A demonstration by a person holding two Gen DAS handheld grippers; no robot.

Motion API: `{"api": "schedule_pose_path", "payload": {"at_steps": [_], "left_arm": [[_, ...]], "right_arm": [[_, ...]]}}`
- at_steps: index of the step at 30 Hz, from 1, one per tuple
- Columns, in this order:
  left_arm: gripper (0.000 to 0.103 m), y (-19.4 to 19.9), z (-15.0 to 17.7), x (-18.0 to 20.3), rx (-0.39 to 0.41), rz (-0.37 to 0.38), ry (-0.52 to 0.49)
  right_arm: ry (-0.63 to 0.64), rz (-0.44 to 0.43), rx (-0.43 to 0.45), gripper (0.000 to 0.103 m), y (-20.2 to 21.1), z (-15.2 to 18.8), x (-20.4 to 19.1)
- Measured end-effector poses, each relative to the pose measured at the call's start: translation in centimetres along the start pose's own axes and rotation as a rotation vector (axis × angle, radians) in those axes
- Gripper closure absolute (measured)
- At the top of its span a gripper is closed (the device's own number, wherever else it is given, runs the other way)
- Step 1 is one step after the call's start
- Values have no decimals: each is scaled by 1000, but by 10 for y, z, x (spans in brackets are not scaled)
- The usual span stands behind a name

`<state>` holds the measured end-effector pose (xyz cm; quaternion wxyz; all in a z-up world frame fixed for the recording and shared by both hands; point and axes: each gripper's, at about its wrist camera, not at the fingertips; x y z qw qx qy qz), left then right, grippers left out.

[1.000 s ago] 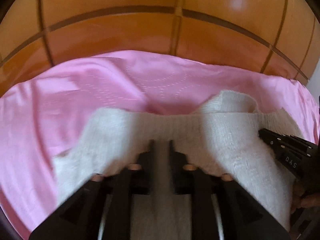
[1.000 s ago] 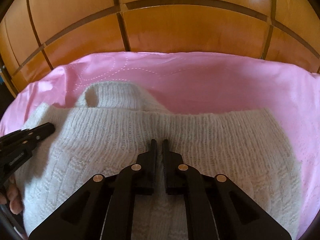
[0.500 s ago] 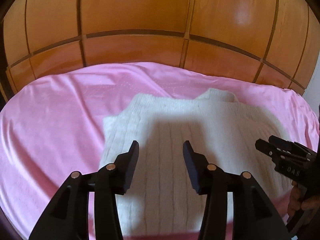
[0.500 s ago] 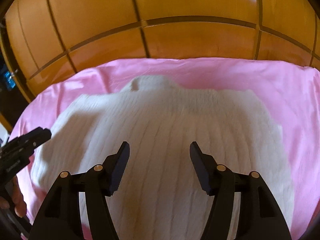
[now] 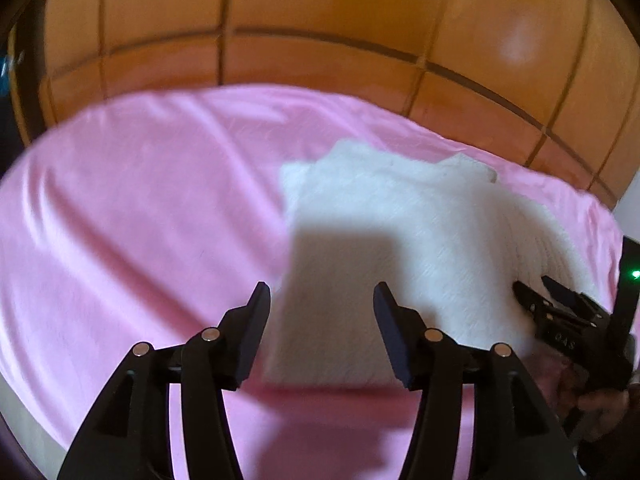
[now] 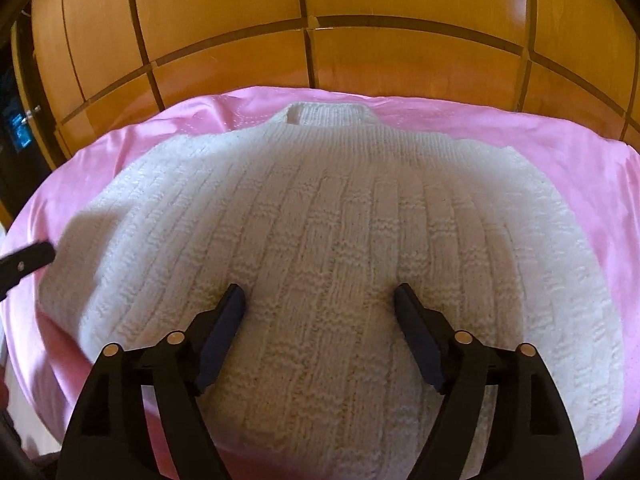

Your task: Fold small clothes

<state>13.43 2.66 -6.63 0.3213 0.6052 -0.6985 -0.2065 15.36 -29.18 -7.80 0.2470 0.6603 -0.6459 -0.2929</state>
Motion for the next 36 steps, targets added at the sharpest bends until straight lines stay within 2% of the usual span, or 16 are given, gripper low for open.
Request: {"api": "schedule_pose_path", "payload": {"at_steps": [4,8,12,13,14,15,16,18,21,22,24,25,26,29,31,36], "left_arm": [[51,7,21,-51,-46,81,178],[54,12,34,-77,-64,235,289],[59,8,35,-69,-71,302,287],[70,2,33,-64,-82,306,275],[86,-4,33,-60,-89,277,252],[96,-11,30,-54,-95,218,214],[96,-18,29,-52,-118,182,207],[97,-12,31,-56,-116,193,252],[98,-9,40,-56,-148,144,216],[100,-5,39,-52,-143,96,183],[92,6,34,-44,-103,51,132],[72,13,27,-40,-79,68,127],[64,16,22,-38,-61,70,125],[65,13,-2,-35,-29,57,97],[65,4,-17,-34,-32,80,103],[65,-44,-43,-25,-110,107,101]], "right_arm": [[-20,-38,-3,21,-2,1,3],[4,-37,-1,15,-4,3,-1],[6,-39,7,15,-4,4,-2],[8,-40,7,15,-4,4,-1],[9,-41,9,15,-4,4,-1],[9,-44,13,15,-4,5,-1],[8,-46,16,15,-4,5,-1],[5,-50,22,15,-3,6,-1],[3,-54,33,15,-2,9,0],[6,-53,34,14,-2,8,0],[8,-51,34,13,-2,8,-1],[6,-53,36,13,-2,9,-1],[3,-56,38,13,-2,9,0],[5,-58,40,13,-2,8,0],[4,-60,43,13,-2,8,0],[3,-63,48,13,-1,9,1]]}}
Point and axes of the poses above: each gripper's, at about its wrist camera, not at the fingertips, and y roughly against the way its jaws point, x to its right, z to its underside, and after that the axes turned 6 degrees about x, right-handed
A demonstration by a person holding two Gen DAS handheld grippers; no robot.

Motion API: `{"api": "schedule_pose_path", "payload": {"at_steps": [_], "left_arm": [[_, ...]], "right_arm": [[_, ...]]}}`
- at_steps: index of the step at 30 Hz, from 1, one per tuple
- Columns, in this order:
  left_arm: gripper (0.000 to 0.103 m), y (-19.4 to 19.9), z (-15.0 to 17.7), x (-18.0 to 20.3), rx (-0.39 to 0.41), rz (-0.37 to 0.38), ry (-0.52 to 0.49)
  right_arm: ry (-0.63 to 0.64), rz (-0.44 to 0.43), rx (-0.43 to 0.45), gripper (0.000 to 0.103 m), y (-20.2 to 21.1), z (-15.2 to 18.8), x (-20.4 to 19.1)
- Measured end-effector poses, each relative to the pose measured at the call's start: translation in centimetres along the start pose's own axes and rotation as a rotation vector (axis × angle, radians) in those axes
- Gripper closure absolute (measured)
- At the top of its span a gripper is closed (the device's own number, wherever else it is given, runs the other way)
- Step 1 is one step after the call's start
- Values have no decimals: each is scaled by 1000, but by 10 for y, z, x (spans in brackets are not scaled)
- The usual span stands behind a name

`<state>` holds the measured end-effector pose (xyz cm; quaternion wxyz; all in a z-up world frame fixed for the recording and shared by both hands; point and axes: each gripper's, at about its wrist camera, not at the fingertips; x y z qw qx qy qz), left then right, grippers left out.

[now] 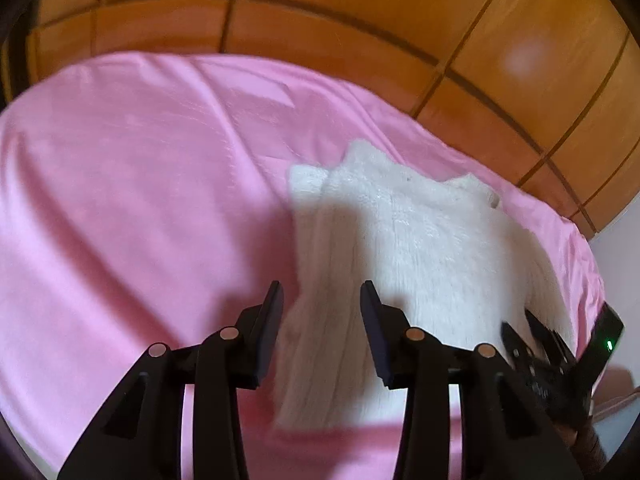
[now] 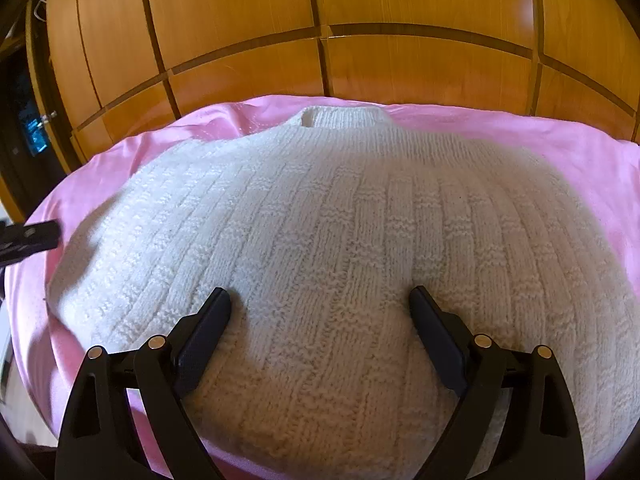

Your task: Fold small clothes

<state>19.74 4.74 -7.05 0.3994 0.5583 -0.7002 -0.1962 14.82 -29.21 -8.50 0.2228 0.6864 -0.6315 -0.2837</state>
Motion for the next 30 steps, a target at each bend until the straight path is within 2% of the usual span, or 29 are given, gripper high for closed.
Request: {"api": "schedule_pose_path", "payload": {"at_steps": [1,2,4,6,9,12,13,14,16,19,25,27,30], "left_arm": [[92,-10,-3,-3,-28,-8,11],[98,-15,-2,-1,-37,-9,6],[98,-15,7,5,-28,-85,-39],[98,-14,16,2,-25,-101,-18],[91,-7,17,9,5,-173,-48],[89,8,6,27,78,-195,-94],[84,14,-1,34,104,-196,-113],[75,20,-5,40,127,-194,-124],[71,28,-10,49,159,-193,-145],[61,32,-16,59,173,-199,-173],[57,33,-17,62,168,-196,-183],[52,34,-17,61,169,-201,-183],[51,30,-21,53,161,-207,-166]], "right_arm": [[-2,-2,1,13,0,0,0],[-3,-3,2,13,1,0,0],[-6,-4,4,13,1,0,0],[-5,-6,5,13,1,1,0],[2,-2,3,11,1,1,-1],[0,0,3,11,1,1,-2],[1,1,2,11,1,1,-2],[2,3,1,11,0,1,-2],[5,6,0,11,0,0,-3],[11,11,-3,11,-1,0,-4],[15,14,-3,11,-3,-1,-6],[15,14,-3,11,-3,-1,-6],[19,17,-4,11,-4,-1,-7]]}}
Point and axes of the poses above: each gripper's, at about its wrist camera, not at the fingertips, and y roughly against the way its jaws point, x to its right, z to its underside, and after that the axes turned 6 degrees about x, right-handed
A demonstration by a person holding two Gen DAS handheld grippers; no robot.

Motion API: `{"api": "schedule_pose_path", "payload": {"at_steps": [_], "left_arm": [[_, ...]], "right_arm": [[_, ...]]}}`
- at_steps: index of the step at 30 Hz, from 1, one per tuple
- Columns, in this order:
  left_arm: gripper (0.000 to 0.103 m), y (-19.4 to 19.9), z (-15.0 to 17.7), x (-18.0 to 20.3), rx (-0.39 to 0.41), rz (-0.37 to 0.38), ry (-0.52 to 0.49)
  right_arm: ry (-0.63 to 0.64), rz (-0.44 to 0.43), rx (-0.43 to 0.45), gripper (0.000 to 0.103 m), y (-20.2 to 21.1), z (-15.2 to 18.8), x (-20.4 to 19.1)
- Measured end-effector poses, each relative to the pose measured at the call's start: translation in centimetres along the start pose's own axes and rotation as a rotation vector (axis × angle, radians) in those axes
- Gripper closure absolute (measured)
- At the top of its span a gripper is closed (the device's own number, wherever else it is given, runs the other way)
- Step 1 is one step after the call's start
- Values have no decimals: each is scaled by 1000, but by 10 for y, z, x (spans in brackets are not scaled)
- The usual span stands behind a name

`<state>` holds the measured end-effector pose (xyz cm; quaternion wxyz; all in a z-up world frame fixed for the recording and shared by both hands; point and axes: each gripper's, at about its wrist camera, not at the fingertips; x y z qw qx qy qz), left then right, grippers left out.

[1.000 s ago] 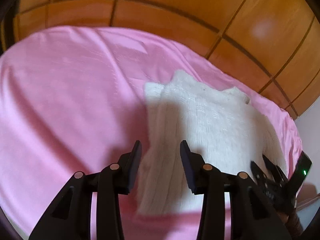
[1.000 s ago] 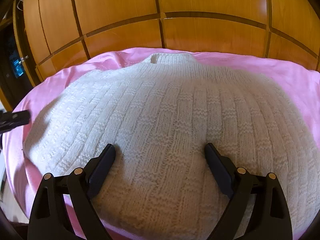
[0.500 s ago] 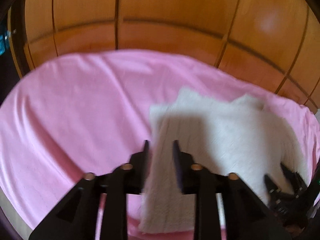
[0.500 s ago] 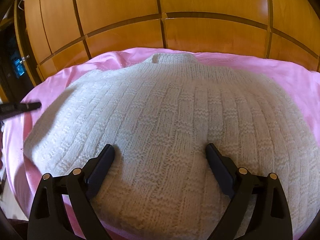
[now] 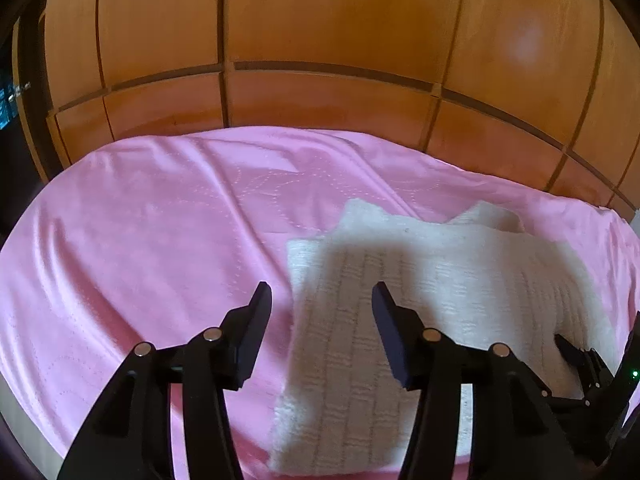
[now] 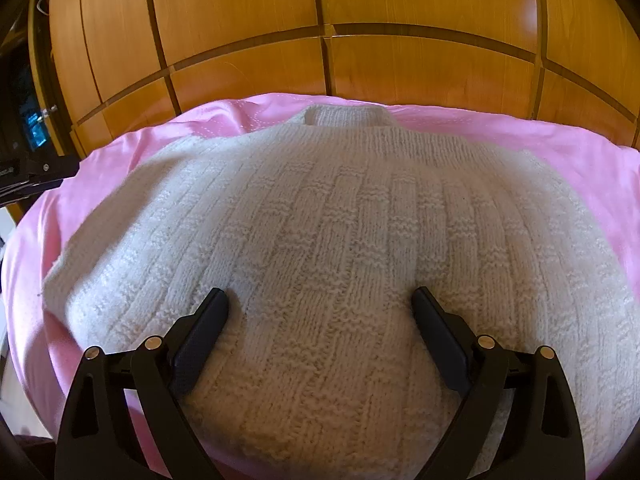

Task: Fold small clothes
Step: 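Open the left gripper and withdraw both grippers from the folded sweater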

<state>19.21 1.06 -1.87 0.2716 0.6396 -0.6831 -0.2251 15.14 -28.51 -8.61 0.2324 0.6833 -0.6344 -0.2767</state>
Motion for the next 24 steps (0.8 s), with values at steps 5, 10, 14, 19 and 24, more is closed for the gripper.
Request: {"api": "schedule_pose_path", "payload": {"at_steps": [5,10,14,19,24], "left_arm": [[51,-5,-2,-7,2,-7,4],[51,-14,-2,-15,-4,-13,16],[51,-25,-3,-20,-24,-15,31],[51,-51,-1,-24,-78,-37,61],[56,-102,27,-36,-224,-142,99]], "right_arm": [[9,9,-5,11,-2,0,-2],[21,16,-12,10,-5,-2,-4],[30,19,-19,8,-6,-3,-5],[32,17,-20,8,-8,-3,-6],[28,11,-28,8,-7,-4,-4]]}}
Point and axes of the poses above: each gripper's, at about its wrist camera, not at the fingertips, and y roughly against the way its jaws point, x to its right, z to its underside, and after that the axes turned 6 degrees about x, right-handed
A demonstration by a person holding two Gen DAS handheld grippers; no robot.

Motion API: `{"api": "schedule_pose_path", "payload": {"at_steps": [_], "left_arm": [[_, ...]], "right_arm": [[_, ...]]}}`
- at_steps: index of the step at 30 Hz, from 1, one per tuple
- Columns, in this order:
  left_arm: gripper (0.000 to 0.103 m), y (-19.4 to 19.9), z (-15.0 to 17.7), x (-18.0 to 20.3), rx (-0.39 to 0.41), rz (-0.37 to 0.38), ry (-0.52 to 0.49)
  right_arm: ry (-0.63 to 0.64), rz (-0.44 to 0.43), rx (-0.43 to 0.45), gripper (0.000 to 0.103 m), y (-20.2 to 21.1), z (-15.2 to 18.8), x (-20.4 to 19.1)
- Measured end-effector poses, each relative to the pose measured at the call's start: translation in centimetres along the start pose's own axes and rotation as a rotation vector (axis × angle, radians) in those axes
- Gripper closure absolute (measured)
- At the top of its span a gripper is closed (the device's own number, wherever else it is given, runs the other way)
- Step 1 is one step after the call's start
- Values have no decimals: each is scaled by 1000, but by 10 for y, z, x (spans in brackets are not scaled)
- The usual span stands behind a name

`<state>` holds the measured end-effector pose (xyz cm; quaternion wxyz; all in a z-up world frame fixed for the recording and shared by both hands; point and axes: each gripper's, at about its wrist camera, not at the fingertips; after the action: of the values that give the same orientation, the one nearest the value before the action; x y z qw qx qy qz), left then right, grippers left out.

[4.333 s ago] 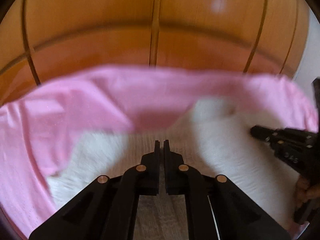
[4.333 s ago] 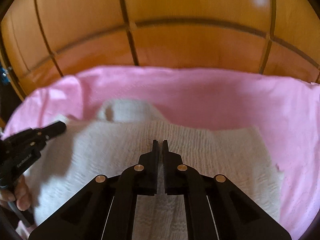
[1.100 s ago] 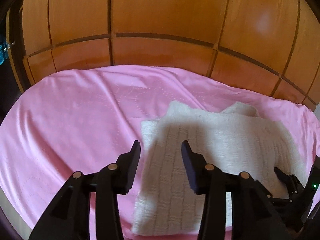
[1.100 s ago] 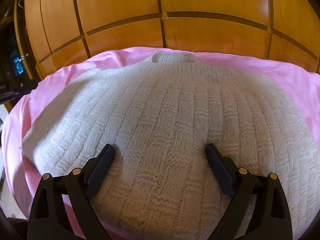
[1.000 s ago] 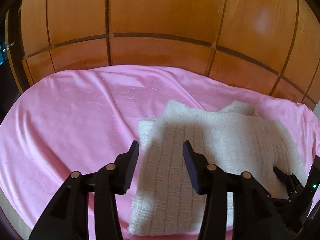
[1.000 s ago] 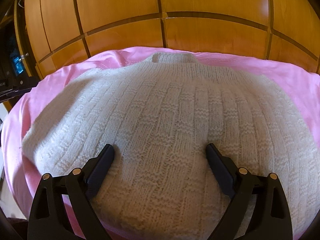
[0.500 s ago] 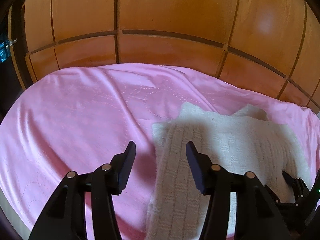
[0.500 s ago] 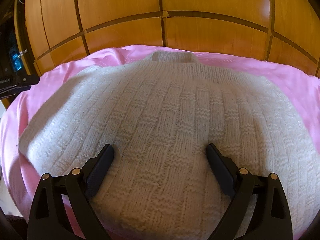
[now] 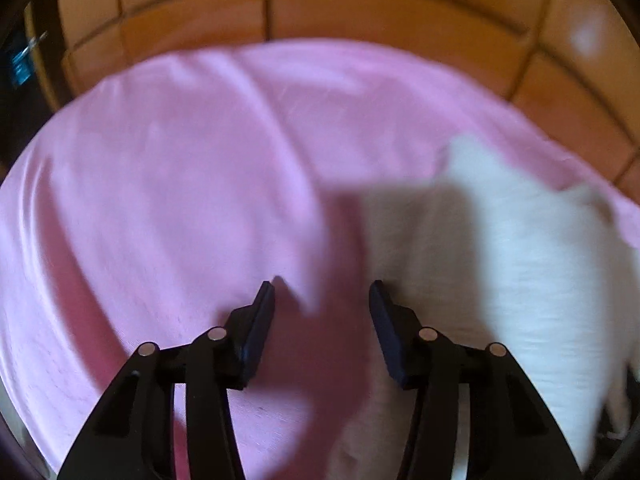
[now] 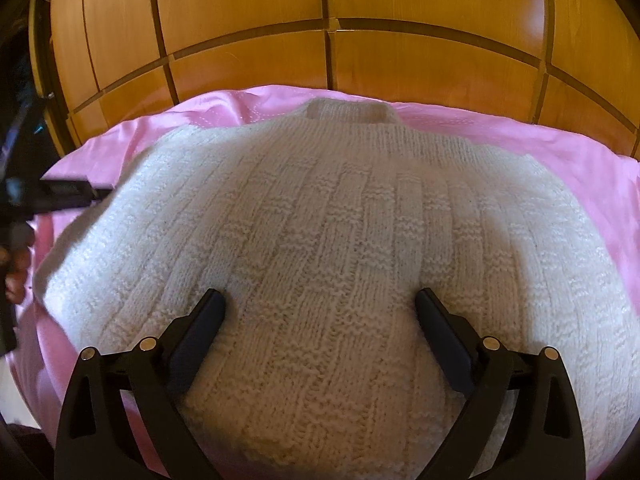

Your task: Fold small clothes

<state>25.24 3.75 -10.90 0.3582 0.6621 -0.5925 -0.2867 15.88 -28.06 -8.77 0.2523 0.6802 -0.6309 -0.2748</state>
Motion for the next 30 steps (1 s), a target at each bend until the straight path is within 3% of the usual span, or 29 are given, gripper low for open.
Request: {"api": "schedule_pose_path", "payload": {"at_steps": [4,7,10,14,18,20,23,25,26,28,30], "left_arm": [[57,8,2,2,20,-40,-18],[58,32,4,-3,70,-37,7],[54,61,9,-5,132,-10,30],[51,95,22,6,178,102,19],[51,111,40,36,145,260,-46],[51,111,50,56,107,308,-96],[50,102,62,77,41,337,-149],[49,94,69,85,13,317,-164],[48,92,70,86,11,313,-166],[46,92,71,89,6,318,-180],[46,86,68,89,-2,323,-183]], "right_arm": [[-2,-42,-45,8,3,-7,6],[-70,-133,-79,8,18,-21,24],[-170,-122,-18,8,46,-31,55],[-314,-36,45,8,72,-32,117],[-468,49,-34,10,63,-8,180],[-529,12,-87,10,57,10,195],[-540,-96,-101,21,62,29,190],[-547,-162,-112,41,66,35,184],[-565,-207,-123,46,67,39,182],[-548,-230,-137,67,67,40,173],[-553,-251,-146,77,65,38,168]]}}
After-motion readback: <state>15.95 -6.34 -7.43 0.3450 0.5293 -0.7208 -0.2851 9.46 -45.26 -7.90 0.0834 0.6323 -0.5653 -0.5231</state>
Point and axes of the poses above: each gripper's, at about its wrist camera, not at the fingertips, and y roughly against the way its jaws point, x to its right, z to its underside, and after that the axes turned 6 degrees about x, right-handed
